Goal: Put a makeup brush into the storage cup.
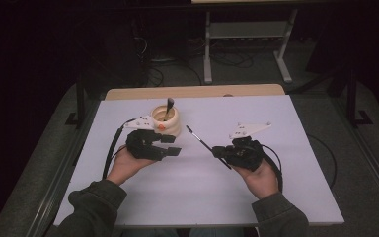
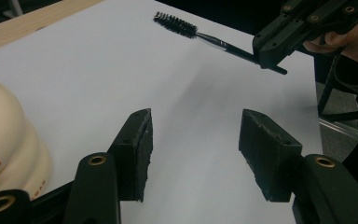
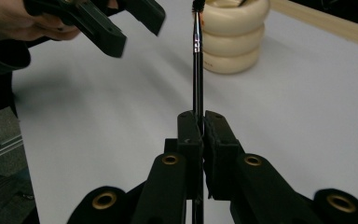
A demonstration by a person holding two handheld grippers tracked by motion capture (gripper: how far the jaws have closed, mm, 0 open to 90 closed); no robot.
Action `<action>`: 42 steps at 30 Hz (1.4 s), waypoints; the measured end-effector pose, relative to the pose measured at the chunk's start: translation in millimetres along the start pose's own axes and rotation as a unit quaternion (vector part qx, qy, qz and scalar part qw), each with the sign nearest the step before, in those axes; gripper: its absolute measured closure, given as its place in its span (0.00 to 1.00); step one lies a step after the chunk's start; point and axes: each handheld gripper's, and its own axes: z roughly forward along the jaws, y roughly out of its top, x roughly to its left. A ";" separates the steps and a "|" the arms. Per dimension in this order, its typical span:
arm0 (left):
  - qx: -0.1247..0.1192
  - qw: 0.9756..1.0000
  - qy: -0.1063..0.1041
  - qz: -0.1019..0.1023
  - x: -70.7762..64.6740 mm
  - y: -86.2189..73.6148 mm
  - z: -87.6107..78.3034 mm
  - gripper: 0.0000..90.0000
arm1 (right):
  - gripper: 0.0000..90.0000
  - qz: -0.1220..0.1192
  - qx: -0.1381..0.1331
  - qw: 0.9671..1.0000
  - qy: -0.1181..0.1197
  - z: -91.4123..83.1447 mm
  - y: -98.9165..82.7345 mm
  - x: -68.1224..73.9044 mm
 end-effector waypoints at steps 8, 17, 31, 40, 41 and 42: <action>-0.002 1.000 -0.026 0.002 -5.4 4.0 3.3 0.54 | 0.94 -0.021 -0.011 0.999 0.023 11.6 13.7 12.0; 0.001 0.998 -0.055 0.001 -10.2 4.8 11.4 0.63 | 0.94 -0.041 -0.012 0.998 0.048 26.9 12.9 22.2; 0.003 0.998 -0.068 0.004 -10.6 3.7 13.9 0.75 | 0.94 -0.075 0.003 0.996 0.037 37.1 4.2 31.3; -0.006 0.996 -0.086 -0.005 -9.8 2.0 15.8 0.86 | 0.94 -0.094 0.011 0.995 0.033 41.0 3.0 37.0; -0.006 0.996 -0.089 -0.004 -9.6 2.0 15.8 0.88 | 0.94 -0.099 0.012 0.995 0.030 41.6 2.7 37.9; -0.006 0.995 -0.098 -0.007 -10.2 2.2 15.9 0.90 | 0.94 -0.103 0.013 0.994 0.027 42.2 2.6 38.3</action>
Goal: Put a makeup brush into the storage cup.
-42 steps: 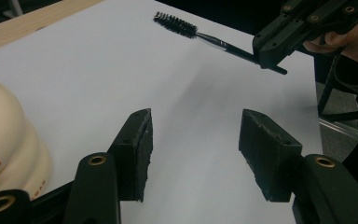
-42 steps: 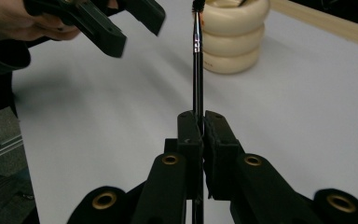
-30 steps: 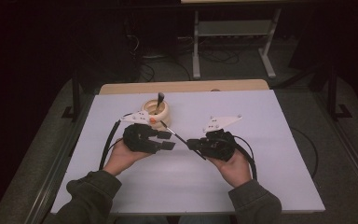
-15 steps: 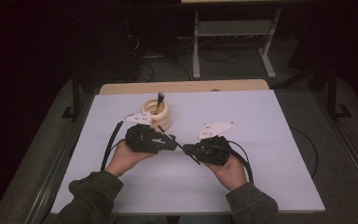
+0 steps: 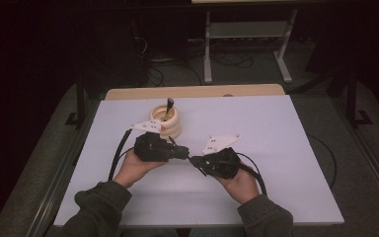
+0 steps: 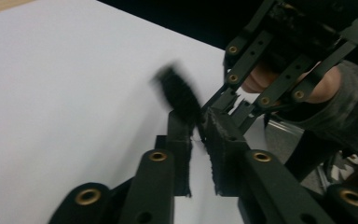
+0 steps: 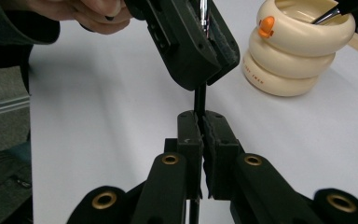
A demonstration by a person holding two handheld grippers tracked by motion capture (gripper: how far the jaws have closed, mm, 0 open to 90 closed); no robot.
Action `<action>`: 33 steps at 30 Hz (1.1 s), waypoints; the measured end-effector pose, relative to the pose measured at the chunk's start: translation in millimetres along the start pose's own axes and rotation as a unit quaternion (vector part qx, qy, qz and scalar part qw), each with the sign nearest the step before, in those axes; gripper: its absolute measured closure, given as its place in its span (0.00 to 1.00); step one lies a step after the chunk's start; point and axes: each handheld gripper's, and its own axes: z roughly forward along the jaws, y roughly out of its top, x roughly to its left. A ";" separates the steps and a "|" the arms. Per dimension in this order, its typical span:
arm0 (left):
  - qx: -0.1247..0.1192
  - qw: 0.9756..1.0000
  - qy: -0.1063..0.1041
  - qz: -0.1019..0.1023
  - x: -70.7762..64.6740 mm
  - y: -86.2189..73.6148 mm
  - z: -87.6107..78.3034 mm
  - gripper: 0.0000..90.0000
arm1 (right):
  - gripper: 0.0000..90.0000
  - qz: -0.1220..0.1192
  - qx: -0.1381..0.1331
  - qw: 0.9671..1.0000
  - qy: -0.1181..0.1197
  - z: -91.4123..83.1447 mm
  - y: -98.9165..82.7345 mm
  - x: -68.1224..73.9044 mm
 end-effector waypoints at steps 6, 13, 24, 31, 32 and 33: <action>0.006 1.000 0.003 0.011 -2.3 0.7 1.0 0.94 | 0.94 -0.003 0.002 1.000 0.005 4.1 -0.9 0.6; 0.016 0.999 0.019 0.021 -4.1 1.3 -1.6 0.94 | 0.88 0.018 -0.005 0.999 0.032 5.1 -8.0 -5.5; 0.020 0.999 0.049 0.011 -1.7 3.6 -11.0 0.95 | 0.72 0.045 0.005 0.998 0.030 -1.9 -22.5 -16.9; 0.025 0.997 0.066 0.011 1.2 7.2 -14.8 0.94 | 0.64 0.063 0.010 0.998 0.019 -11.6 -33.5 -26.1; 0.025 0.997 0.066 0.011 1.2 7.2 -14.8 0.95 | 0.62 0.067 0.009 0.998 0.017 -13.0 -34.5 -26.8; 0.025 0.997 0.068 0.011 1.8 7.4 -15.5 0.95 | 0.62 0.067 0.009 0.998 0.017 -13.0 -34.5 -26.8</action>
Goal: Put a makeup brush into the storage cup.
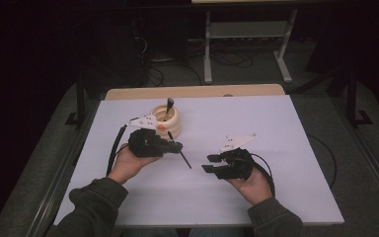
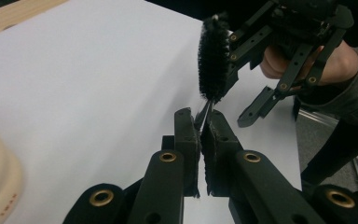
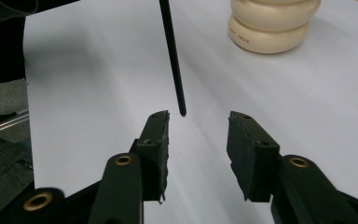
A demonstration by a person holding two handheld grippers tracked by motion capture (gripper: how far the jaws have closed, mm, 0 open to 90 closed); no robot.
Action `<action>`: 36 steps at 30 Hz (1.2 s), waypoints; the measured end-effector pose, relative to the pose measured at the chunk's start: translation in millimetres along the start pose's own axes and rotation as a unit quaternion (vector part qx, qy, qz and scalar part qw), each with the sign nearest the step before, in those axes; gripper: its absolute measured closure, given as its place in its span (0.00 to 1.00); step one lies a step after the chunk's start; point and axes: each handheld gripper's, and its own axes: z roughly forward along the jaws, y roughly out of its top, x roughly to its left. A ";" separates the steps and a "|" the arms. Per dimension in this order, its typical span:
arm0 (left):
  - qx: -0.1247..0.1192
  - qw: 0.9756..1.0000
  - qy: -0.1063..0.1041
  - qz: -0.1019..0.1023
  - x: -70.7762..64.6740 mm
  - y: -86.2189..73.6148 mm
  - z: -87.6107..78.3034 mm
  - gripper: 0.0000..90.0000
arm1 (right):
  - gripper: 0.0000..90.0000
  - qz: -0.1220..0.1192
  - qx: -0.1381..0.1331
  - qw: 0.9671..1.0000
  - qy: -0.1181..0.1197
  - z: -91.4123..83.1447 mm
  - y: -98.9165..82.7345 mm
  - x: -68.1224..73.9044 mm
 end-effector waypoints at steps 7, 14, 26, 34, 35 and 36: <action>0.002 1.000 0.011 -0.001 4.0 0.0 -4.1 0.95 | 0.57 0.017 -0.005 1.000 -0.006 -9.0 -9.3 -8.3; 0.003 1.000 0.019 -0.003 6.9 0.0 -6.9 0.95 | 0.50 0.031 -0.013 0.999 -0.022 -18.1 -16.7 -16.4; 0.004 1.000 0.026 -0.005 11.1 0.8 -12.7 0.95 | 0.46 0.040 -0.013 0.999 -0.032 -23.1 -24.5 -23.2; 0.006 1.000 0.029 -0.007 11.8 2.6 -15.2 0.95 | 0.43 0.044 -0.011 0.998 -0.041 -27.9 -29.9 -27.7; 0.006 1.000 0.029 -0.006 12.1 2.8 -15.8 0.95 | 0.42 0.047 -0.013 0.998 -0.043 -28.7 -31.0 -28.1; 0.005 0.999 0.032 -0.003 12.6 3.3 -16.4 0.94 | 0.42 0.047 -0.014 0.998 -0.043 -29.3 -32.2 -29.1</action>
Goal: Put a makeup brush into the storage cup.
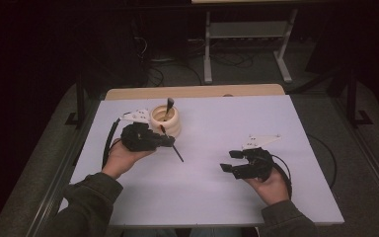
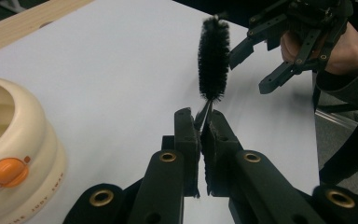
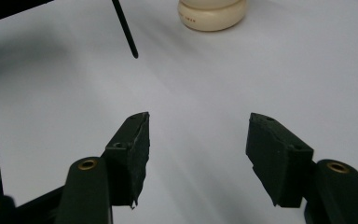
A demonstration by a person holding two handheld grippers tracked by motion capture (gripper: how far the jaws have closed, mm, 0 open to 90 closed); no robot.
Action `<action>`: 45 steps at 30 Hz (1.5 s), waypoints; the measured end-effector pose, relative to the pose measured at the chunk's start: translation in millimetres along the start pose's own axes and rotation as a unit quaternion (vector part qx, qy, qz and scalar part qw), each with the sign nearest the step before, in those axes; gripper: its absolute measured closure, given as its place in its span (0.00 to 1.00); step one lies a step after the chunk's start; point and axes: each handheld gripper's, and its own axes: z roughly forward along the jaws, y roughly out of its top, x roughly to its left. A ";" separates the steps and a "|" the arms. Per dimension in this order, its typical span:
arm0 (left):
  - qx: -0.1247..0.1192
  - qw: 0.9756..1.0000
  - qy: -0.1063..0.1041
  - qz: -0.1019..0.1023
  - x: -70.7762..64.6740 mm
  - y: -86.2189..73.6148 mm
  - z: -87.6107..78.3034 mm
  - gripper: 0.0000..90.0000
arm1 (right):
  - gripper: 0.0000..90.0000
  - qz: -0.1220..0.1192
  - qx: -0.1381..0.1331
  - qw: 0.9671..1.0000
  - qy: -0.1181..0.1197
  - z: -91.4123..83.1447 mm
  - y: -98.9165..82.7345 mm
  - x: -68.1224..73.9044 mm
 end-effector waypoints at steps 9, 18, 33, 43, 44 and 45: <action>-0.005 1.000 0.006 -0.008 2.5 1.0 -3.8 0.94 | 0.41 0.006 -0.005 1.000 -0.013 -8.0 -7.7 -7.8; -0.008 1.000 0.013 -0.008 6.6 3.1 -10.3 0.95 | 0.39 0.011 -0.007 1.000 -0.023 -12.8 -12.5 -11.3; -0.008 1.000 0.022 -0.007 6.7 10.3 -19.1 0.94 | 0.37 0.026 -0.011 0.999 -0.033 -22.6 -18.5 -15.3; -0.011 0.999 0.035 -0.015 12.0 20.7 -26.1 0.95 | 0.37 0.029 -0.012 0.999 -0.038 -28.8 -23.4 -17.9; -0.008 0.999 0.036 -0.014 12.8 21.7 -26.8 0.95 | 0.37 0.028 -0.012 0.999 -0.038 -29.0 -23.6 -18.1; -0.005 0.999 0.039 -0.016 13.3 22.7 -27.2 0.94 | 0.37 0.028 -0.012 0.999 -0.038 -29.3 -23.6 -18.2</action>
